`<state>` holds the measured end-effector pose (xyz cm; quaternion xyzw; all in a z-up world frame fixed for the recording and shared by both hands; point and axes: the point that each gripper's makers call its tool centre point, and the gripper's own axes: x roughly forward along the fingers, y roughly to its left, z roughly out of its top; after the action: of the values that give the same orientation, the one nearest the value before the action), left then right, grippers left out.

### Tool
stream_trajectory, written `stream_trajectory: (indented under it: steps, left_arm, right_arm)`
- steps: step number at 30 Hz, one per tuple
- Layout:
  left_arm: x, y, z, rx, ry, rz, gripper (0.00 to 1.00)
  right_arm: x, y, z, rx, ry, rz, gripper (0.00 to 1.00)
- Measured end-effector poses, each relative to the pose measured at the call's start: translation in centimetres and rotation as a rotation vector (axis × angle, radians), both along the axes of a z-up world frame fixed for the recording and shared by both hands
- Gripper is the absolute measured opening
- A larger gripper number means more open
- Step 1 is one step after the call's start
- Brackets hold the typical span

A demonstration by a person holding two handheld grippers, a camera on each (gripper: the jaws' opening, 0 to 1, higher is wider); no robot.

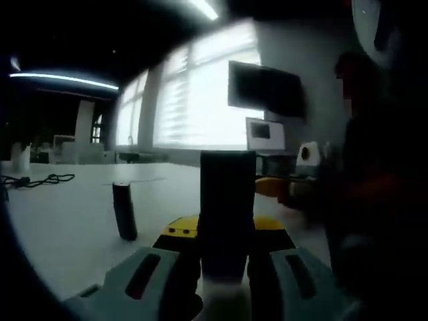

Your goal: Pick up cosmetic bottle twist off cap place on table pick up cap screw tight cap place on table

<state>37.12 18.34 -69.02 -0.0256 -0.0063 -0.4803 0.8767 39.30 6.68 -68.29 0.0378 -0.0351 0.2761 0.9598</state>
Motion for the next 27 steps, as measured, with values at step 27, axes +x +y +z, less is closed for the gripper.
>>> stream_trajectory:
  steps: [27]
  left_arm:
    - [-0.05,0.13,-0.68,0.009,0.002,-0.006,0.16]
  right_arm:
    - [-0.14,0.67,-0.65,-0.011,0.076,-0.008,0.16]
